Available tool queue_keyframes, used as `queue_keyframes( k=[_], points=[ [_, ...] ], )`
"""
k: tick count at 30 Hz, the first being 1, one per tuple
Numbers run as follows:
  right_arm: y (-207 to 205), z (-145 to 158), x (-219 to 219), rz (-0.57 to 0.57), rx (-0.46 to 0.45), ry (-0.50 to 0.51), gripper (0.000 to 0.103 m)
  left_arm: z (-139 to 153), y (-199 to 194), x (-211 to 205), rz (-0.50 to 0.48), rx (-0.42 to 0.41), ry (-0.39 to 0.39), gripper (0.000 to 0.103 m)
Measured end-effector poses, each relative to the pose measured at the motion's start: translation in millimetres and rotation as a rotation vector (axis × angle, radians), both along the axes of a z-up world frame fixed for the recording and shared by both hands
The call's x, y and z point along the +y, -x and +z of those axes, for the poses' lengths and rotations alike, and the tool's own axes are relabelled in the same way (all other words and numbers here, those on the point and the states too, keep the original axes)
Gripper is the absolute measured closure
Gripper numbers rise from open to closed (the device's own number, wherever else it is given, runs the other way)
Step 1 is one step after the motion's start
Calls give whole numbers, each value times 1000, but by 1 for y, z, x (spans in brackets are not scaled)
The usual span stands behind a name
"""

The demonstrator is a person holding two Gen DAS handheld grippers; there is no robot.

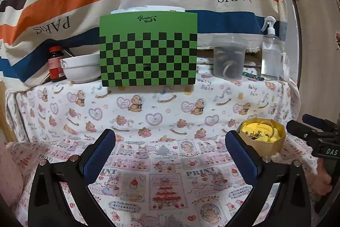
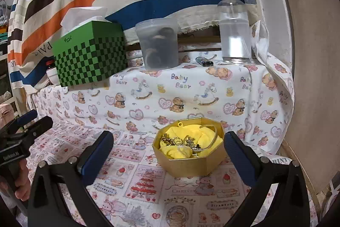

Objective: Organize jewelry

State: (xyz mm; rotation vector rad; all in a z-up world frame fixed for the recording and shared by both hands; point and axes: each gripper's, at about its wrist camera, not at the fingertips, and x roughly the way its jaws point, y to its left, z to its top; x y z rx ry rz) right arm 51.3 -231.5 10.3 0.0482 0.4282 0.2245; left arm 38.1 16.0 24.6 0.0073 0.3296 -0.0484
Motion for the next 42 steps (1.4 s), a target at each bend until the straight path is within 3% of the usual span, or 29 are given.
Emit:
queue_keyframes(
  k=[11,42],
  points=[
    [17,6,18,-18,-84,109,0,-3,-2,-4,28,16,-15,1],
    [13,4,16,-21,-69,111,0,-3,-3,-3,29,18,-27,1]
  ],
)
